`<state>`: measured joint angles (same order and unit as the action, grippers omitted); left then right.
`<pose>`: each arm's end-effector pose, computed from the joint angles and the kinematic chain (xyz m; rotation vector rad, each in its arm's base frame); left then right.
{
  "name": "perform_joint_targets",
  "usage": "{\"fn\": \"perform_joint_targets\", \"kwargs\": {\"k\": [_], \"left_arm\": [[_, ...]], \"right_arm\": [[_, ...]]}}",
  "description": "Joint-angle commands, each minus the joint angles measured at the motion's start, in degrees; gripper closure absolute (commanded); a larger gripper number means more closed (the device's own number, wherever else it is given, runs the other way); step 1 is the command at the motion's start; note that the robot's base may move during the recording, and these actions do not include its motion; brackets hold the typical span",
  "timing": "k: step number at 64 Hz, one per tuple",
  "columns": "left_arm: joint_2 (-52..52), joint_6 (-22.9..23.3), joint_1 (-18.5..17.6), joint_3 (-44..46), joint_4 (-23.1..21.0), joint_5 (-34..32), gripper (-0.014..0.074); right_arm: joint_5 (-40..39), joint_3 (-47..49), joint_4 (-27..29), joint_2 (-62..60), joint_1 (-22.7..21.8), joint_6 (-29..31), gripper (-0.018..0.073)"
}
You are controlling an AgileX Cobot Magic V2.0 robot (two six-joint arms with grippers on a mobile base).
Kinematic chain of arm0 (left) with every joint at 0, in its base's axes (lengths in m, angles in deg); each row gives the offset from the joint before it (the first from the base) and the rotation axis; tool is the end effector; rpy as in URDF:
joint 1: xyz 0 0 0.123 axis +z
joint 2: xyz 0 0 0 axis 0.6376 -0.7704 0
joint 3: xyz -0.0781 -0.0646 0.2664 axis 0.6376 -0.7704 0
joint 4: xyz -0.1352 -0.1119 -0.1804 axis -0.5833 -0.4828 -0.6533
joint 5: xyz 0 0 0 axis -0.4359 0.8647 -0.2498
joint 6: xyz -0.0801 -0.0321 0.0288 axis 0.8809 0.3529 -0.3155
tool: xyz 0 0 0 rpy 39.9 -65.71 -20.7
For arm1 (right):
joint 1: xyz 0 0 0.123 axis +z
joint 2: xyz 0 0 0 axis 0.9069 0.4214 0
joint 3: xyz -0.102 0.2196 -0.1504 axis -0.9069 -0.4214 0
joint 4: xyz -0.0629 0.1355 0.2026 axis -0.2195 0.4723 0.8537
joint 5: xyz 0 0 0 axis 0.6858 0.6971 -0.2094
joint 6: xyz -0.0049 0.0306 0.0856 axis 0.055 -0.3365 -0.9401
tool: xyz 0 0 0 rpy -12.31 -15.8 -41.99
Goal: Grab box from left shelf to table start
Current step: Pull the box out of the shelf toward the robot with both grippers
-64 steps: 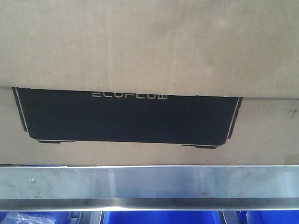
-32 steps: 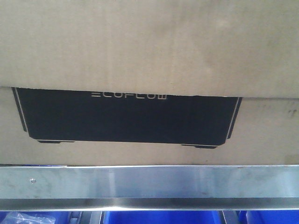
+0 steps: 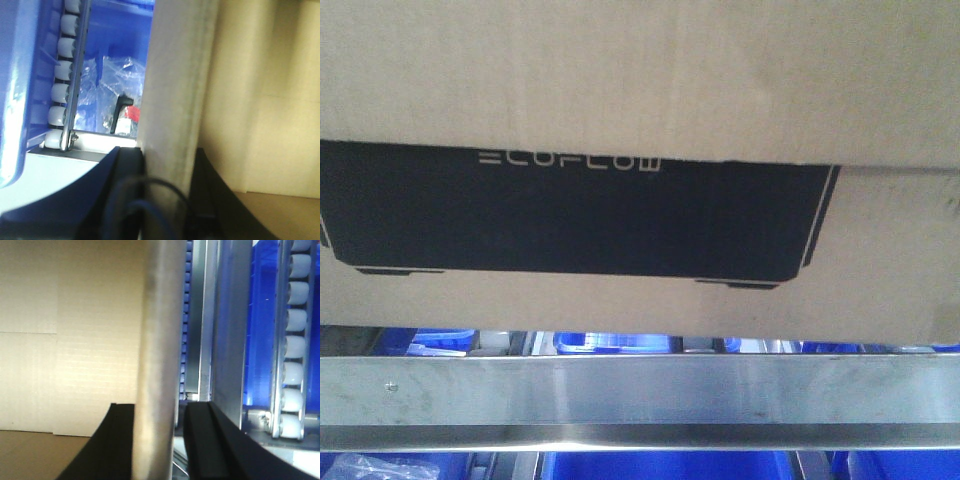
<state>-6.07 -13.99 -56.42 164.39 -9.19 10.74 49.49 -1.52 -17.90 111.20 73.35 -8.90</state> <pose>0.2066 -0.0466 0.4299 -0.0157 2.4746 -0.0233 0.2415 0.0435 0.3893 0.0163 2.5240 0.2474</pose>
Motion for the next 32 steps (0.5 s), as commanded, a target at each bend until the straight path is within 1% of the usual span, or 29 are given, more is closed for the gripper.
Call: {"fn": "perform_joint_targets", "kwargs": {"k": [1,9,16,21,29,32], "left_arm": [[3.3,1.0,0.1,2.2,-3.6,0.2,0.0610],[4.6,1.0,0.1,2.2,-4.7,1.3,0.0610],[6.5,1.0,0.1,2.2,-4.9,1.8,0.0610],[8.9,1.0,0.1,2.2,-4.9,0.6,0.0610],[12.2,1.0,0.1,1.7,-4.5,1.7,0.0610],[13.6,1.0,0.1,1.1,-5.1,1.5,0.0610]], "right_arm": [[-3.5,2.9,-0.5,-3.3,-0.3,-1.0,0.0537],[-1.7,4.0,-0.5,-5.7,-0.3,-1.0,0.0537],[-0.2,4.4,-0.5,-7.6,-0.3,-1.0,0.0537],[-0.7,3.8,-0.5,-9.6,-0.3,-1.0,0.0537],[-1.1,2.4,-0.5,-13.4,-0.3,-1.4,0.0537],[-0.7,1.7,-0.3,-14.6,-0.3,-1.5,0.0537]]}}
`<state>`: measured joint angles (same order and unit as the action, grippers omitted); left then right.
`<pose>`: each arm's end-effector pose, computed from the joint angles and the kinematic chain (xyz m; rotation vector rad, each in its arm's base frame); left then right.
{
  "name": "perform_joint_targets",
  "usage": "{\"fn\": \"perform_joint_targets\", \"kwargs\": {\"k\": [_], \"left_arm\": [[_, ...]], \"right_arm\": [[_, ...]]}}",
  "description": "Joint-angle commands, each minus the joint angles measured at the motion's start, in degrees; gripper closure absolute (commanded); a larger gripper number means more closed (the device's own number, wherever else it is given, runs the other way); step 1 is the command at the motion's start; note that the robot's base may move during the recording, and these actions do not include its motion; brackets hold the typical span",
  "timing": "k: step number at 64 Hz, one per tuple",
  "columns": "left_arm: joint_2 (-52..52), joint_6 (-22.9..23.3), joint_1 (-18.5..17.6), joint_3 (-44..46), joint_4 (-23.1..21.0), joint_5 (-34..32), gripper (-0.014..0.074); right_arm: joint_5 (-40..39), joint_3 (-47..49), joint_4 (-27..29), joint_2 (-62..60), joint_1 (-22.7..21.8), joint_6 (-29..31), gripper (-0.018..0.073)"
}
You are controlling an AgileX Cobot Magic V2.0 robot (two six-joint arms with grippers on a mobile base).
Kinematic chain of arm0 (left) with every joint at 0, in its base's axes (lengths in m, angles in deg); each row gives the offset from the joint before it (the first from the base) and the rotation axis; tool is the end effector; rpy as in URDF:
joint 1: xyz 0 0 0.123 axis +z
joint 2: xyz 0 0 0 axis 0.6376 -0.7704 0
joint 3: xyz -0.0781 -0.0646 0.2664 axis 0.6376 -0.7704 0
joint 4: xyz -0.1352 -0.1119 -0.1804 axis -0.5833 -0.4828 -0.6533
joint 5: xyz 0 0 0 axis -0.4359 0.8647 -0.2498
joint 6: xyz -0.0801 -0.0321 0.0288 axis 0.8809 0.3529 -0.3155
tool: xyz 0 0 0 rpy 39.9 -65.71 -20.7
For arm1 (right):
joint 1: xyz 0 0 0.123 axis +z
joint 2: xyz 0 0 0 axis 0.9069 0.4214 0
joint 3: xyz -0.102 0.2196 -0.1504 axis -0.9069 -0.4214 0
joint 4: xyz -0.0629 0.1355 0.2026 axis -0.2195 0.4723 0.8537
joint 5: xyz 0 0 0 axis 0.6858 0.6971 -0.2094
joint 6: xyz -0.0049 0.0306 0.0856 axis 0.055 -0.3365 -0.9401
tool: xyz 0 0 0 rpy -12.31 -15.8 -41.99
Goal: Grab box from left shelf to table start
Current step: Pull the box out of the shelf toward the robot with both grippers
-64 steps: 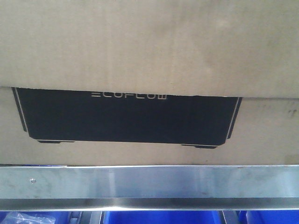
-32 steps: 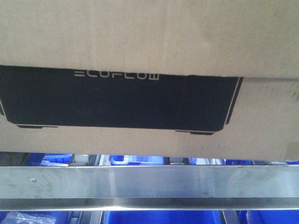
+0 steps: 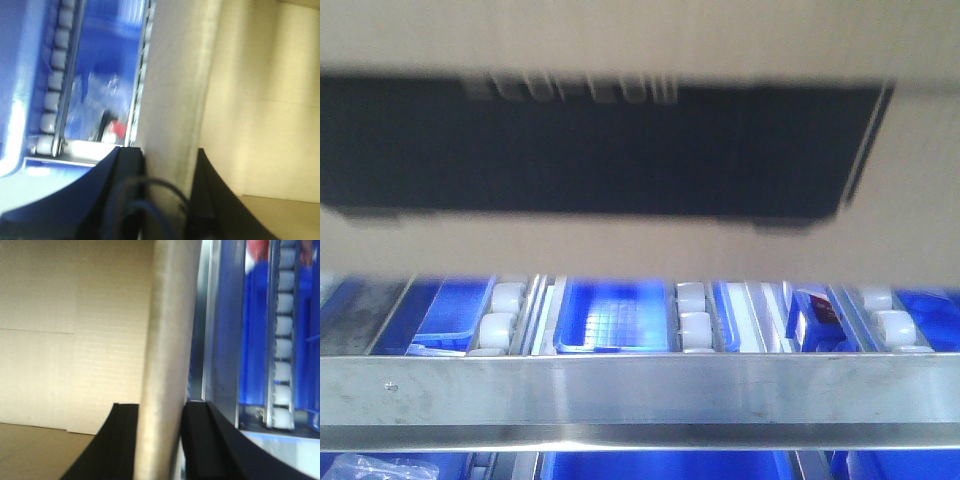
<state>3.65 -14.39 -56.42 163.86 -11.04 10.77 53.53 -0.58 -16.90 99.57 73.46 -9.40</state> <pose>0.1542 -0.0336 0.4582 -0.0209 2.3282 -0.1148 0.1778 0.0364 0.4337 0.0057 2.3760 0.2937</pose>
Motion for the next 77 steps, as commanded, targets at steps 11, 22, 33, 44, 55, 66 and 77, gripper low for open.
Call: {"fn": "perform_joint_targets", "kwargs": {"k": [11,22,33,44,55,66,77], "left_arm": [[8.0,1.9,0.1,-2.6,-4.5,3.1,0.0610],[12.1,2.2,0.1,-6.6,-5.2,3.4,0.0610],[15.3,2.2,0.1,-7.7,-5.3,4.3,0.0610],[17.4,2.2,0.1,-7.7,-6.7,4.4,0.0610],[19.7,2.2,0.1,-7.7,-8.2,4.4,0.0610],[21.9,2.2,0.1,-8.6,-8.8,4.5,0.0610],[24.6,2.2,0.1,-12.9,-9.9,4.5,0.0610]], "right_arm": [[-3.4,-1.1,-0.9,-7.1,-0.4,-1.0,0.0537],[1.0,-1.5,-0.8,-9.0,-0.4,-1.0,0.0537],[1.7,-3.3,-0.7,-12.7,-0.4,-1.2,0.0537],[2.0,-5.5,-0.3,-16.6,-0.4,-1.4,0.0537],[3.5,-5.5,-0.3,-18.6,-0.4,-1.4,0.0537],[4.0,-5.5,-0.1,-19.4,-0.4,-1.4,0.0537],[4.1,-5.5,-0.1,-19.4,-0.4,-1.4,0.0537]]}}
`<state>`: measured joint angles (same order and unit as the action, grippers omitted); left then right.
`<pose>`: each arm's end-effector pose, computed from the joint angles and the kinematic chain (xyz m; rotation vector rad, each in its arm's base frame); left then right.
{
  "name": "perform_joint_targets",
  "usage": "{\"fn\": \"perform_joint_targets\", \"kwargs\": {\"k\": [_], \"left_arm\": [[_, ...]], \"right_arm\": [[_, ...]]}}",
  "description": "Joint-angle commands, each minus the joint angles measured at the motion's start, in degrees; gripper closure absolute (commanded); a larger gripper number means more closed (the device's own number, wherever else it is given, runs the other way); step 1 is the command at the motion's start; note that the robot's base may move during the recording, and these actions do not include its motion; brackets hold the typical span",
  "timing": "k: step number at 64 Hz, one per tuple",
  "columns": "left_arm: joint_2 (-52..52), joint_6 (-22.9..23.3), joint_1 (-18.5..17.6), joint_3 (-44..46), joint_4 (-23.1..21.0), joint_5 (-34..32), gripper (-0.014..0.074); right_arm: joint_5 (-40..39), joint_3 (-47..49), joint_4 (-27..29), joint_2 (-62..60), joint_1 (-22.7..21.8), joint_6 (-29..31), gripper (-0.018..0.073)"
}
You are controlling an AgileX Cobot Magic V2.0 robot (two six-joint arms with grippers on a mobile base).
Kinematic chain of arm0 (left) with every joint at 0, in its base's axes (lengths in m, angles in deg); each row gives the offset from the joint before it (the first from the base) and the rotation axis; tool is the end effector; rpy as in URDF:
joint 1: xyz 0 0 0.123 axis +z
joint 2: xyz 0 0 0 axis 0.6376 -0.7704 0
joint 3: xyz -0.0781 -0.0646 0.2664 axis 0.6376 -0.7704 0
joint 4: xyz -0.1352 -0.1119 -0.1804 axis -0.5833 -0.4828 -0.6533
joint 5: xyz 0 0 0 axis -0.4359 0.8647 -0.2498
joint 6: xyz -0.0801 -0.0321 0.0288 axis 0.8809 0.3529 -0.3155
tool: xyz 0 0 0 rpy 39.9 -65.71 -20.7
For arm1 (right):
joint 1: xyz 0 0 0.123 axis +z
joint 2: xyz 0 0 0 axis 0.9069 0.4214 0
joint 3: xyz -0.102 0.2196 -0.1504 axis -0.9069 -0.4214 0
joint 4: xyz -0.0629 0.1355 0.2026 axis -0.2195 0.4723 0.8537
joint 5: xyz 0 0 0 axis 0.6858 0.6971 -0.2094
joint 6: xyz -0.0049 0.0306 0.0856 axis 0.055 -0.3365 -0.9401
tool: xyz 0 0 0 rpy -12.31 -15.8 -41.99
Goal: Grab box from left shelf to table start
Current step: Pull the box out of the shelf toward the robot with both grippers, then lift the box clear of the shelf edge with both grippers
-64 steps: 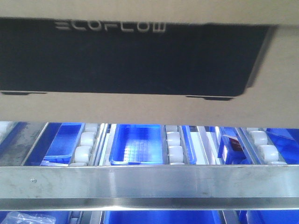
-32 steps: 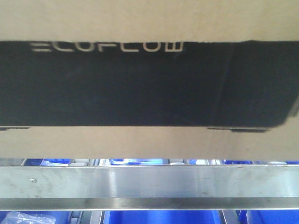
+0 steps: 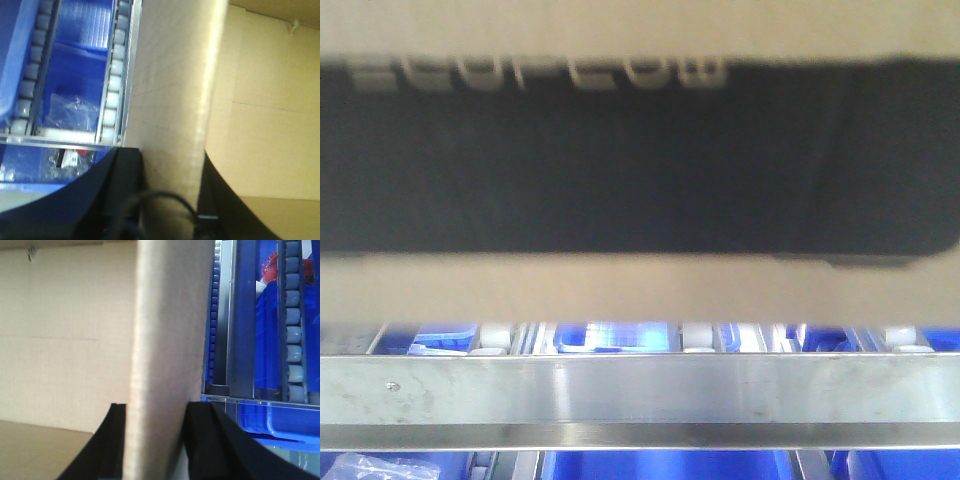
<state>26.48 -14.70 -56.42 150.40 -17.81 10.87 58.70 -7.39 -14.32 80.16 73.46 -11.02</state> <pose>0.0488 -0.0125 0.4351 -0.0035 2.1912 -0.3017 0.0745 0.0254 0.4385 0.0065 2.2487 0.3768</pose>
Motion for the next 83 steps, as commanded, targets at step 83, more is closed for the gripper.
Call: {"fn": "perform_joint_targets", "kwargs": {"k": [83], "left_arm": [[3.2,2.5,0.1,-0.3,-2.7,4.4,0.0610]], "right_arm": [[-0.3,-1.9,-1.9,-6.7,-0.4,0.3,0.0537]]}}
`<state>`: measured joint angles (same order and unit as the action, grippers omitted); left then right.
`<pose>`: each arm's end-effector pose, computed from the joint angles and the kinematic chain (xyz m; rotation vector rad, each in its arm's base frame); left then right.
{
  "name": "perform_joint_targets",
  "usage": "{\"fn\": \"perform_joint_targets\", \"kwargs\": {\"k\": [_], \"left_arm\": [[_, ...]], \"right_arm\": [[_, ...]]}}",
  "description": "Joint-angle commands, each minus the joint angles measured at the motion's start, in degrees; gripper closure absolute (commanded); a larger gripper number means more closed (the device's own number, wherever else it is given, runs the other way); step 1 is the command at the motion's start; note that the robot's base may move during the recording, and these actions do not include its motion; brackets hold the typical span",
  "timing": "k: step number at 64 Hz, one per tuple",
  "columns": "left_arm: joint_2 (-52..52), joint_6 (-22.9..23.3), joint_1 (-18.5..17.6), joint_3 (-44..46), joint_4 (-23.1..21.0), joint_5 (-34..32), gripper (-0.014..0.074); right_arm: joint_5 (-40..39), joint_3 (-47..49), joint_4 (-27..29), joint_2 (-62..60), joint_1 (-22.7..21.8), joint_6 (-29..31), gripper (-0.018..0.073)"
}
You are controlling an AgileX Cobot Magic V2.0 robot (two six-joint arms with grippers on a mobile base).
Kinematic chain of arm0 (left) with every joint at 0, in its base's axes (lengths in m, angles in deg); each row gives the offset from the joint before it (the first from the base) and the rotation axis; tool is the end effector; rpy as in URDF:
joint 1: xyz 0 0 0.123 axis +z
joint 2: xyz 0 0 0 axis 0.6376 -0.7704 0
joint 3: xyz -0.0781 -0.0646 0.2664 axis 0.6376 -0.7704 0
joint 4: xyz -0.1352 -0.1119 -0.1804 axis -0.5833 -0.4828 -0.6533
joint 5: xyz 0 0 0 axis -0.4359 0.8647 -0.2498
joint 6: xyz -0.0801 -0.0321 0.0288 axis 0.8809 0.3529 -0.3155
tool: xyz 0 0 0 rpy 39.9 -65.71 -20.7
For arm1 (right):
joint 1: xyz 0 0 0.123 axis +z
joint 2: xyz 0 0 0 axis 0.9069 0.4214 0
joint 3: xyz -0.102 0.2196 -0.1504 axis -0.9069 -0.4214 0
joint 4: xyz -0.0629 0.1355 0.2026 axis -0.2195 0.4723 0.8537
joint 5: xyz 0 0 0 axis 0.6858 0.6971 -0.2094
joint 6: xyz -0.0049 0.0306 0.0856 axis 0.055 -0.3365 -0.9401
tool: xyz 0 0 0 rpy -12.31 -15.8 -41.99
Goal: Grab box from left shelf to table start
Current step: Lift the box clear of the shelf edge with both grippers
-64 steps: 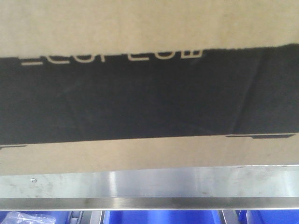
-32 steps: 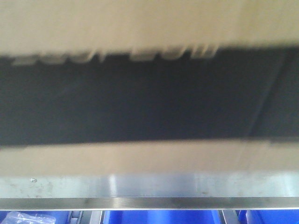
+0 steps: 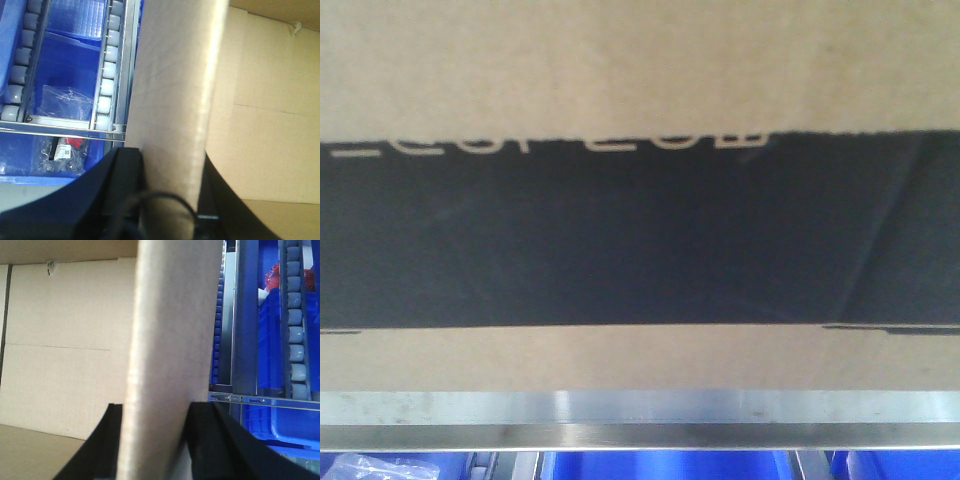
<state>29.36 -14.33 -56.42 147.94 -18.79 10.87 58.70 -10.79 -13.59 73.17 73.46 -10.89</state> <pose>0.0385 -0.0109 0.4262 -0.0069 2.1868 -0.3276 0.0431 0.0219 0.4305 -0.0055 2.1857 0.3964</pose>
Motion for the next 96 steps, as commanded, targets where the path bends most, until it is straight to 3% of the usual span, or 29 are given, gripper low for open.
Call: {"fn": "perform_joint_targets", "kwargs": {"k": [1,96], "left_arm": [[0.3,2.1,0.1,2.1,-1.7,4.4,0.0610],[0.3,2.1,0.1,2.1,-1.9,4.4,0.0610]], "right_arm": [[-0.3,1.5,-2.6,0.3,-0.4,0.1,0.0537],[0.1,1.5,-2.6,0.3,-0.4,0.1,0.0537]]}}
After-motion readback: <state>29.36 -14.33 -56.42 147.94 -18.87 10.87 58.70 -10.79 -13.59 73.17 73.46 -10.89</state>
